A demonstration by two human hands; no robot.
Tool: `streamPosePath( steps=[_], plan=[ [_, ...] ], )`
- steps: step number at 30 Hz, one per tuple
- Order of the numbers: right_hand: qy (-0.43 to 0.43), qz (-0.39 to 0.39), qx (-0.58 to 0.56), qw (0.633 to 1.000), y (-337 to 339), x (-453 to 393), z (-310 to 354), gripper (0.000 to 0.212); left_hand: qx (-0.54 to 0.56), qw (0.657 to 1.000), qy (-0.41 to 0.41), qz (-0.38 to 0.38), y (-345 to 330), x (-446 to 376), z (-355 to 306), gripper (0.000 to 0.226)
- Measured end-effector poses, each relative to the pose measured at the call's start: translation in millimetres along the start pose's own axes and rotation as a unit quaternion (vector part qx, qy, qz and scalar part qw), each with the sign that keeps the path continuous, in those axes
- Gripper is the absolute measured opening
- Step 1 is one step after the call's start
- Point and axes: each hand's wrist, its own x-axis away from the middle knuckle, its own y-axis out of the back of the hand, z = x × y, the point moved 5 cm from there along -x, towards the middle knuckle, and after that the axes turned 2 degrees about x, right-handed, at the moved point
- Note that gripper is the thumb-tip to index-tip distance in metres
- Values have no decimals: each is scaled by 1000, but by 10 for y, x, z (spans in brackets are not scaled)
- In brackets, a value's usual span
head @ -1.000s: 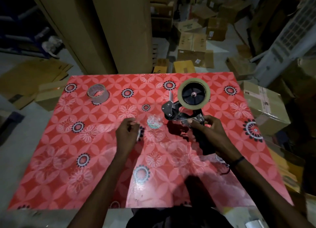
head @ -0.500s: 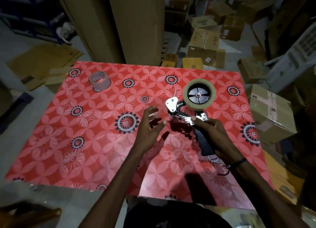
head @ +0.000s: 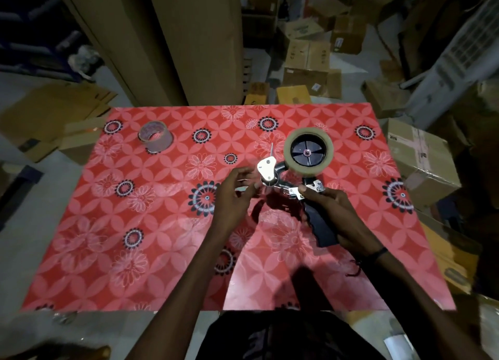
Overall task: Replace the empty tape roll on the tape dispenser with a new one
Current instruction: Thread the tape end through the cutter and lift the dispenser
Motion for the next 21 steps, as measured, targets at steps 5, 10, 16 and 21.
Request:
streamPosePath(
  steps=[5,10,16,21],
  plan=[
    [-23,-32,-13,999,-144,66,-37,42,2,999,-25,28,65,168,-20,36],
    [-38,-46,-32,998,-258,138,-75,41,5,998,-21,55,202,161,25,33],
    [-16,-61,-19,998,-358,169,-152,44,41,994,16,98,373,130,123,22],
    [0,-65,-23,998,-411,185,-176,41,65,988,58,127,501,113,187,15]
  ],
)
